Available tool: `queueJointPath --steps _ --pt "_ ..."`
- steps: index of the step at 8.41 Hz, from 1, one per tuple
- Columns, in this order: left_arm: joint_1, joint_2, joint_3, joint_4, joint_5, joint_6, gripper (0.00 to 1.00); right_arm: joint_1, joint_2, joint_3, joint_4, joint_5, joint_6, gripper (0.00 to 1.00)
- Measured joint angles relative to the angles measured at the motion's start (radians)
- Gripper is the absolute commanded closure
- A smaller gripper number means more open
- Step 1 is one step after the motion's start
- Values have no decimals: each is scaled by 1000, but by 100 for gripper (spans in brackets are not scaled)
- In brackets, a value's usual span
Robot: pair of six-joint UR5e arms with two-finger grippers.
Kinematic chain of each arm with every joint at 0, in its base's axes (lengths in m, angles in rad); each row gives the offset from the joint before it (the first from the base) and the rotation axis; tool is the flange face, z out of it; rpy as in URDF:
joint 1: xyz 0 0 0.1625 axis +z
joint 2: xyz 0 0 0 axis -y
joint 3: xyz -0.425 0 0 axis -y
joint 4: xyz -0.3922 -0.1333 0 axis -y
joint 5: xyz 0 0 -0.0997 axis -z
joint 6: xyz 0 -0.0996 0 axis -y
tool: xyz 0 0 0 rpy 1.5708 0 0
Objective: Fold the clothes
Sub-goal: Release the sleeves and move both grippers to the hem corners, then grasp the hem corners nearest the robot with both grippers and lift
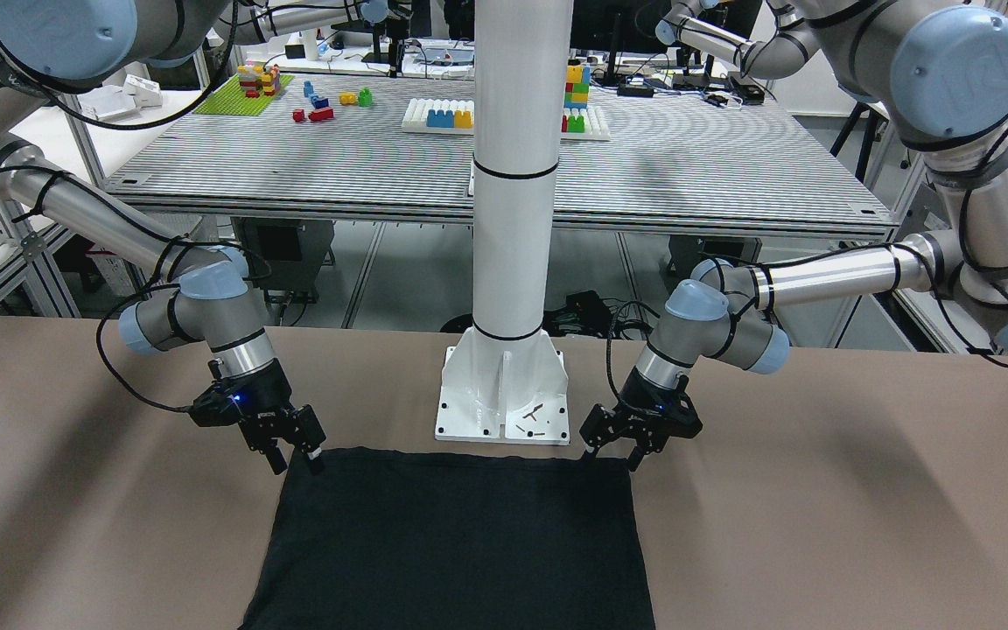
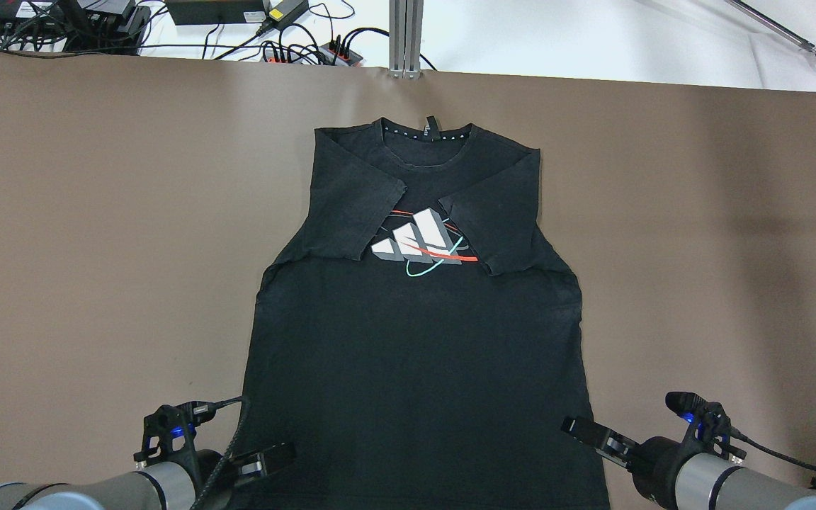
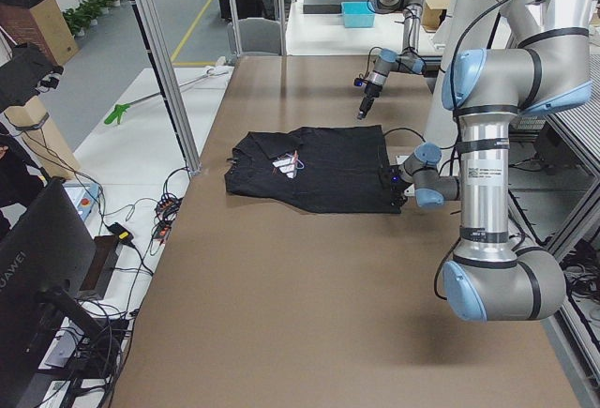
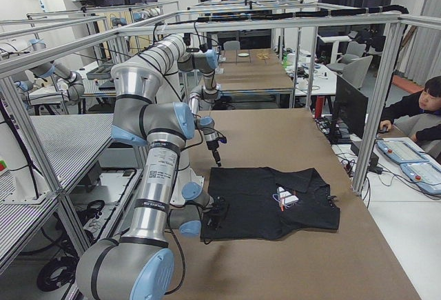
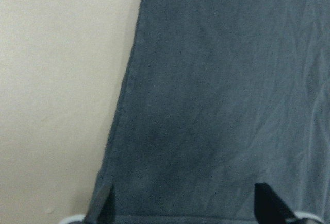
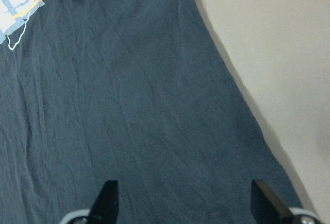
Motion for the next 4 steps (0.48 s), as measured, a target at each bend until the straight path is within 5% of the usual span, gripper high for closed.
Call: queueJointPath --steps 4 --pt "38 23 40 -16 12 9 6 -3 -3 0 2 -4 -1 8"
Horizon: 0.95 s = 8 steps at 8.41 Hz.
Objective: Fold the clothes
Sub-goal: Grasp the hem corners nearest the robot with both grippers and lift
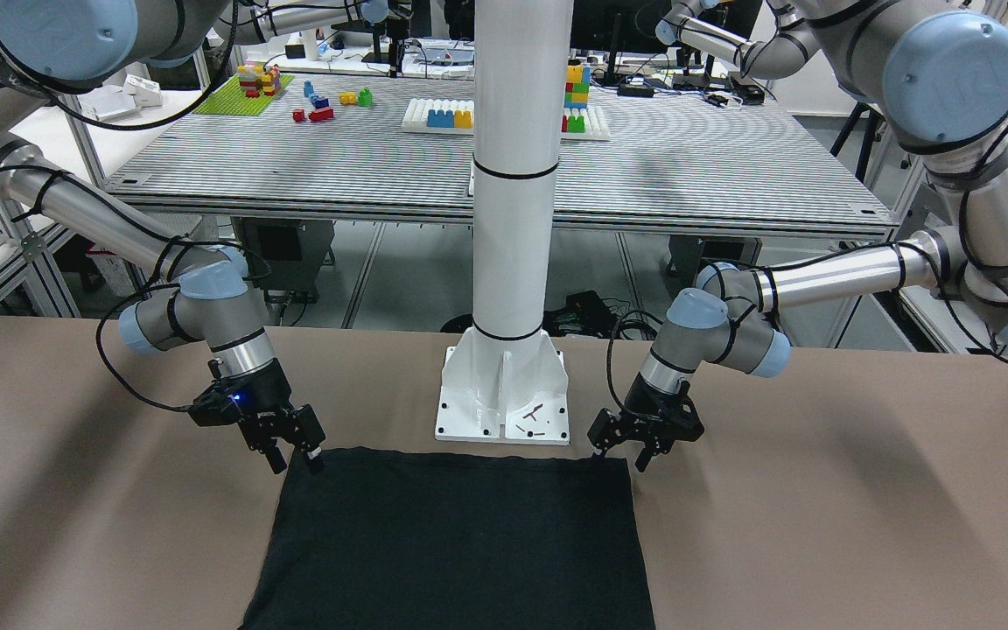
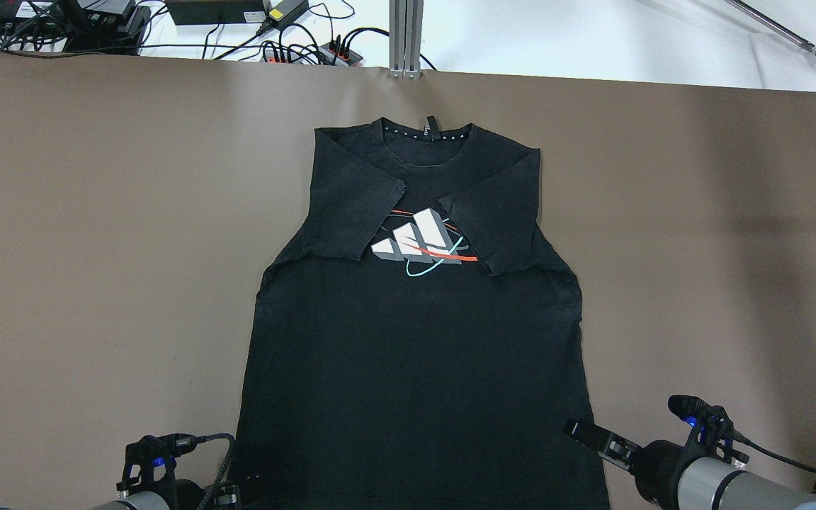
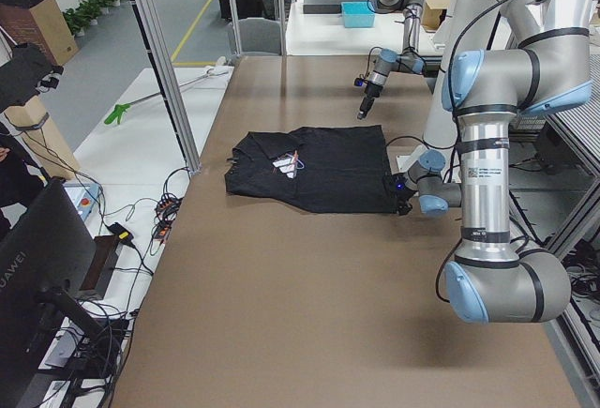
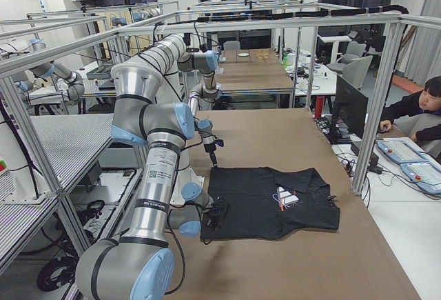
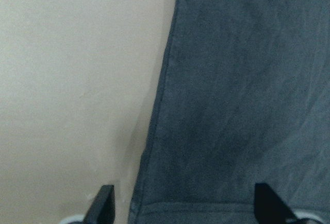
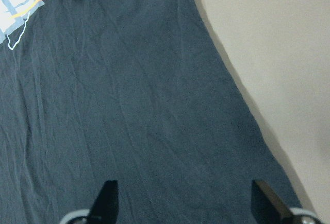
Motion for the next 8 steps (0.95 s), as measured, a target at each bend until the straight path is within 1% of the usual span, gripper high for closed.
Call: queueJointPath --steps 1,2,3,4,5,6,7,8 --pt "5 0 8 0 1 1 11 0 0 0 0 0 0 8" --pt "10 0 12 0 2 1 26 0 0 0 0 0 1 8" --pt "15 0 16 -1 6 0 51 0 0 0 0 -1 1 8" --pt "22 0 18 -2 9 0 56 0 0 0 0 -1 0 8" --pt "27 0 20 -2 13 0 69 0 0 0 0 -1 0 8" --pt "30 0 23 -2 15 0 94 0 -1 -1 0 -2 0 9" --pt "37 0 24 -2 16 1 100 0 -1 -1 0 -1 0 10" --pt "42 0 23 -2 16 2 100 0 -3 -1 0 0 0 11"
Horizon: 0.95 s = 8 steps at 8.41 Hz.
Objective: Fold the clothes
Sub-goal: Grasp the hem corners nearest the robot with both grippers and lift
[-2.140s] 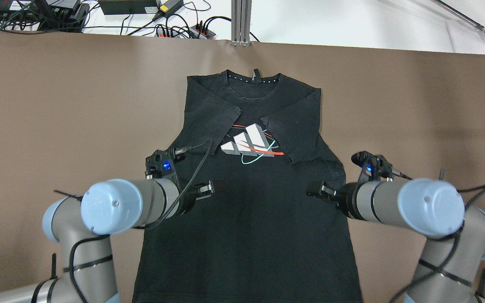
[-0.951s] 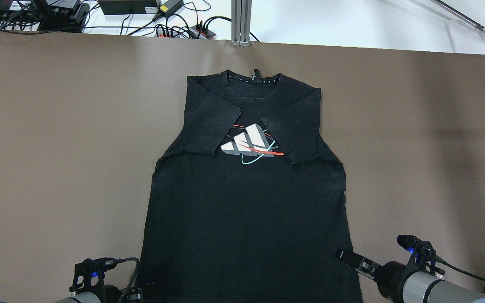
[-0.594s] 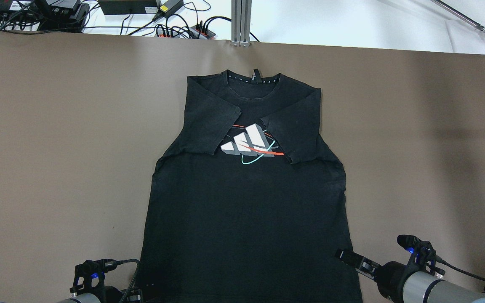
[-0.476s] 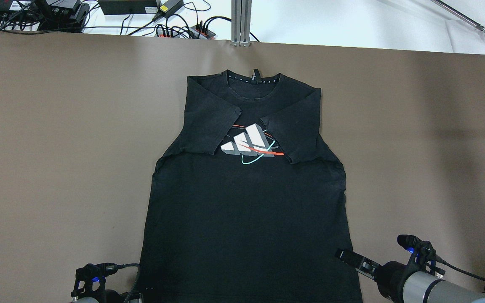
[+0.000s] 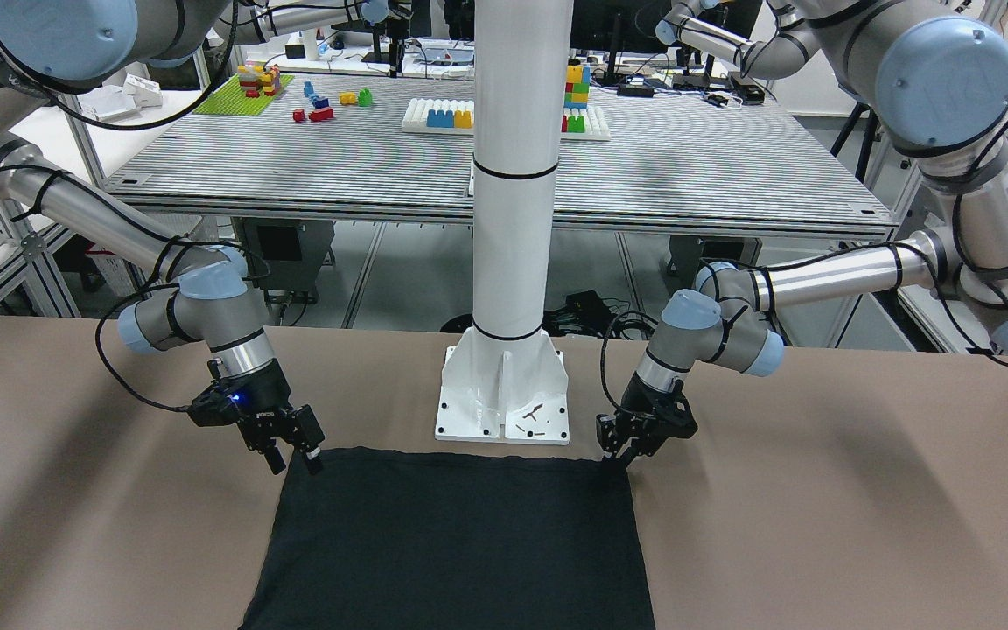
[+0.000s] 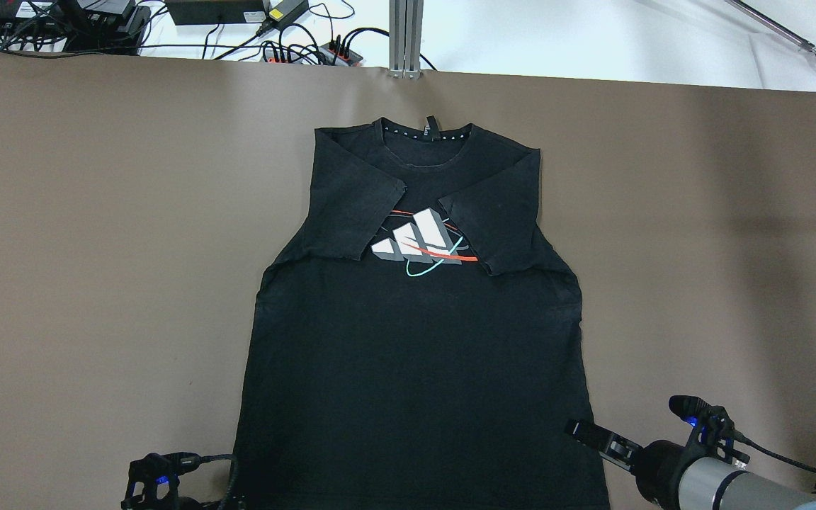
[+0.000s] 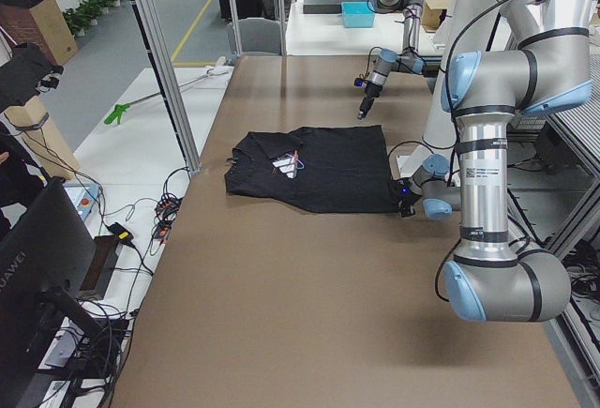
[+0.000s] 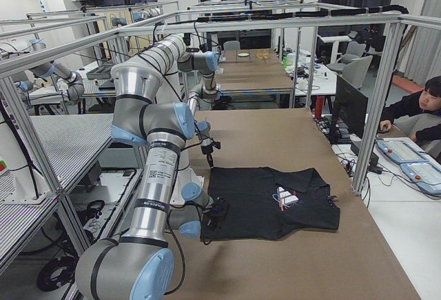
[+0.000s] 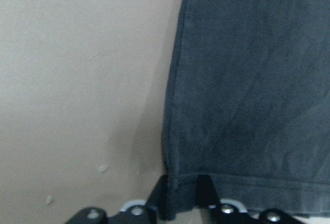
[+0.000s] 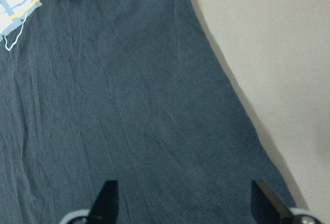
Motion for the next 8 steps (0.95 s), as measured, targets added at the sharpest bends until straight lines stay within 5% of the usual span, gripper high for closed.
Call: queueJointPath --steps 5,8 --pt "9 -9 -5 1 -1 9 100 -86 -62 -41 -14 -54 22 15" --pt "10 -10 -1 1 -1 9 100 -208 -67 -64 -16 -172 81 37"
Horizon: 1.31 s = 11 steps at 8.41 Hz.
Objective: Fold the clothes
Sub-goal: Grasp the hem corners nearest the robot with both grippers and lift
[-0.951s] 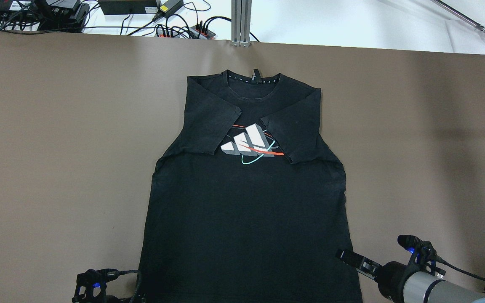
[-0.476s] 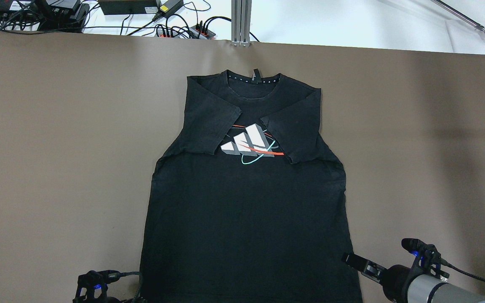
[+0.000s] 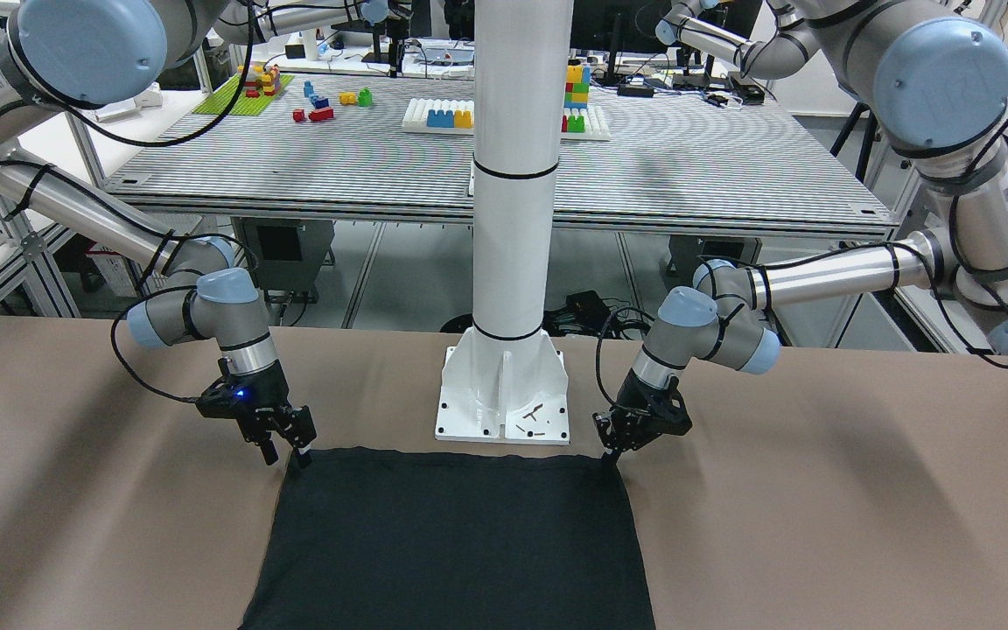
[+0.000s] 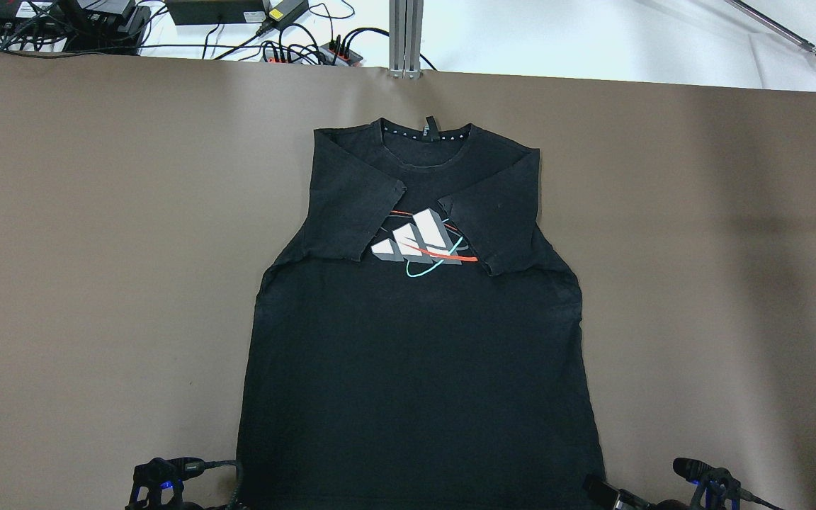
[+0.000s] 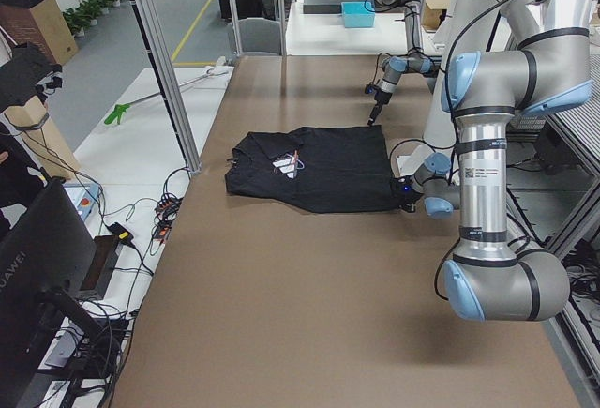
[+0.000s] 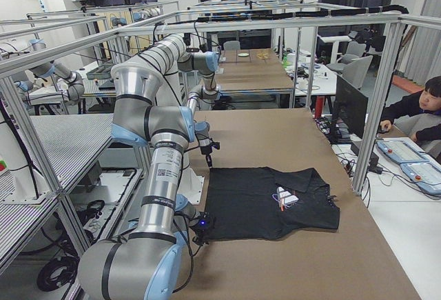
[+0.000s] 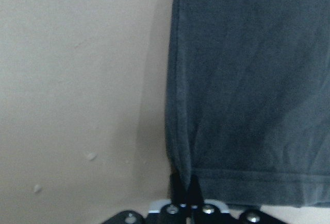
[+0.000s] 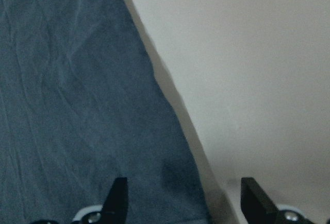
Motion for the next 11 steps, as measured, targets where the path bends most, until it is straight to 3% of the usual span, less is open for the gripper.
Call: queueJointPath --steps 2,5,9,11 --pt "0 0 1 0 1 0 100 -49 -1 -2 0 -47 31 58" --pt "-1 -1 1 -1 1 4 100 -68 -1 -2 0 -64 43 100" --pt "-31 -3 -34 0 -18 30 100 -70 -2 23 0 -66 35 100" --pt "-122 -11 -100 27 -107 95 100 -25 -2 87 0 -54 -60 100"
